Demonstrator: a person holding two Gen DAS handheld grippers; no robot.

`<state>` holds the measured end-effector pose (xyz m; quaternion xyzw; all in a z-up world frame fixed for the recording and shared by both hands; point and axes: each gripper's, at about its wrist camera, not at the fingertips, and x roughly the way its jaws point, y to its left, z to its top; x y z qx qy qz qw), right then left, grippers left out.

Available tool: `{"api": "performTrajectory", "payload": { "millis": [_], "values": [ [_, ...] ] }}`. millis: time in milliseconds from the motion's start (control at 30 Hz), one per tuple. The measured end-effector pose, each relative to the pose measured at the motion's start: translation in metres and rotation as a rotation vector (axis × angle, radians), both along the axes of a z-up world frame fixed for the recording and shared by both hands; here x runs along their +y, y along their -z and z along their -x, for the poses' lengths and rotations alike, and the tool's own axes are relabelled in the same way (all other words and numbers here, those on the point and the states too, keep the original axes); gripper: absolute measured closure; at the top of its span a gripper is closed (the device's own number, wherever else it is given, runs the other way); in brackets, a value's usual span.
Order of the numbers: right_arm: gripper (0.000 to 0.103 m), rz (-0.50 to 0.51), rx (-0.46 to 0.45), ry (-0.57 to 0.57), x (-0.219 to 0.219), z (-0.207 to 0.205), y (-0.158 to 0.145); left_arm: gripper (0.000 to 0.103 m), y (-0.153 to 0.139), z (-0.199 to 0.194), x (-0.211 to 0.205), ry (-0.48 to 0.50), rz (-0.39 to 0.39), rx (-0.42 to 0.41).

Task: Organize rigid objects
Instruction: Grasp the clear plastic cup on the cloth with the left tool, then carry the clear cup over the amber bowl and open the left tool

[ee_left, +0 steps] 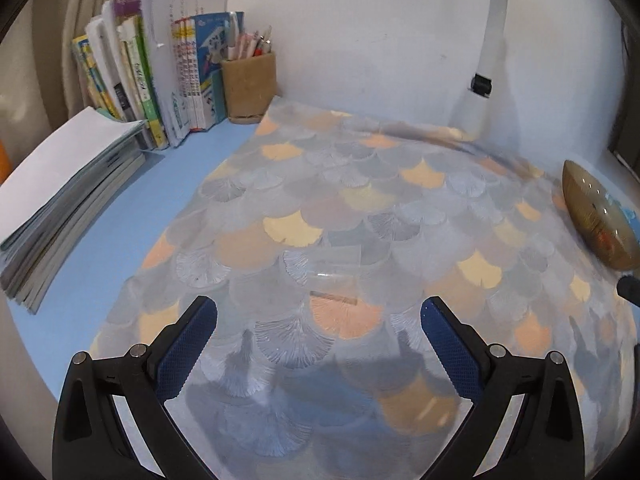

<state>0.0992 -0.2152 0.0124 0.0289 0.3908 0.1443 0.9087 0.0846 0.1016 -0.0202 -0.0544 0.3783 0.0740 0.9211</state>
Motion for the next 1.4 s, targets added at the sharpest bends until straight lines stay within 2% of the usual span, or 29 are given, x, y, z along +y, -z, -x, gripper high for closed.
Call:
{"api": "performTrajectory", "payload": {
  "millis": [100, 167, 300, 433, 467, 667, 800, 1033, 1167, 1300, 1400],
  "values": [
    [0.044, 0.030, 0.005, -0.043, 0.025, 0.000, 0.006, 0.005, 0.004, -0.007, 0.002, 0.053, 0.029, 0.000],
    [0.044, 0.045, 0.009, -0.062, 0.036, 0.001, 0.010, 0.019, 0.009, -0.017, 0.004, 0.066, 0.033, 0.019],
    [0.044, 0.080, 0.012, -0.057, 0.040, 0.002, 0.016, 0.033, 0.020, -0.036, 0.007, 0.084, 0.038, 0.066],
    [0.044, 0.054, 0.034, -0.015, 0.022, -0.002, 0.020, 0.056, 0.029, -0.050, 0.006, 0.092, 0.049, 0.097],
    [0.044, 0.046, 0.039, -0.003, 0.015, -0.003, 0.021, 0.070, 0.029, -0.050, 0.005, 0.091, 0.049, 0.099],
    [0.044, 0.013, 0.053, 0.053, -0.015, -0.001, 0.021, 0.071, 0.016, -0.051, -0.006, 0.084, 0.059, 0.055],
    [0.044, -0.014, 0.035, 0.113, -0.042, 0.006, 0.011, 0.071, -0.013, -0.057, -0.037, 0.142, 0.046, 0.007],
    [0.044, -0.003, -0.019, 0.229, -0.098, 0.012, -0.022, 0.071, -0.074, -0.078, -0.145, 0.352, 0.023, -0.110],
    [0.044, 0.021, -0.051, 0.287, -0.125, 0.009, -0.043, 0.071, -0.094, -0.095, -0.211, 0.491, 0.056, -0.130],
    [0.044, 0.023, -0.055, 0.341, -0.148, 0.005, -0.051, 0.071, -0.101, -0.111, -0.278, 0.618, 0.062, -0.124],
    [0.044, 0.010, -0.026, 0.369, -0.164, 0.001, -0.043, 0.071, -0.091, -0.128, -0.321, 0.677, 0.040, -0.086]
  ]
}}
